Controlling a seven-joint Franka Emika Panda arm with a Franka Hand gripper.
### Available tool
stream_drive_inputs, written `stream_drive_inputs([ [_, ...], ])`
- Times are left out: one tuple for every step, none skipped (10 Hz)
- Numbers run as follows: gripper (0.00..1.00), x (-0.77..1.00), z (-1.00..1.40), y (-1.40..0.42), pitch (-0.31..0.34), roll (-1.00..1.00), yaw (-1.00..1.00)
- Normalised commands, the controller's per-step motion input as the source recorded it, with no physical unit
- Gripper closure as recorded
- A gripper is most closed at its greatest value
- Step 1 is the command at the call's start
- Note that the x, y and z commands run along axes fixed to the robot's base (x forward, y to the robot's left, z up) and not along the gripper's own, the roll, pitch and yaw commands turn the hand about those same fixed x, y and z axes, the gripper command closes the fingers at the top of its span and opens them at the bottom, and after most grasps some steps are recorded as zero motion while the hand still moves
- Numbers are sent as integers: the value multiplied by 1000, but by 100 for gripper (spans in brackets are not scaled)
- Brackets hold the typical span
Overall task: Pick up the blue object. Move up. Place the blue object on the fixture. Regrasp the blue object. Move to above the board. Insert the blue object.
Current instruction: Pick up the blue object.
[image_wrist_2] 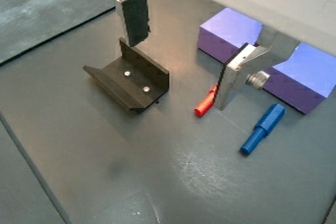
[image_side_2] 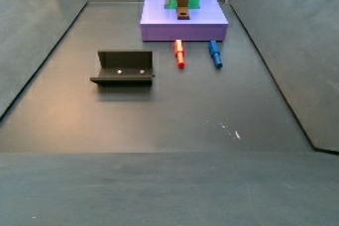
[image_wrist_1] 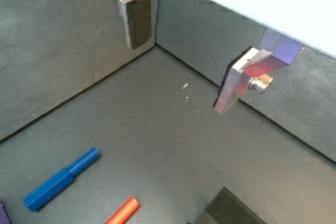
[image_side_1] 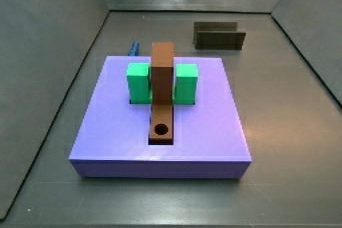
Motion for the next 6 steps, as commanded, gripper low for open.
stream_drive_inputs([
  [0,0,-20,0,0,0,0],
  [0,0,-26,0,0,0,0],
  [0,0,-20,0,0,0,0],
  [0,0,-29,0,0,0,0],
  [0,0,-17,0,0,0,0],
  [0,0,-20,0,0,0,0],
])
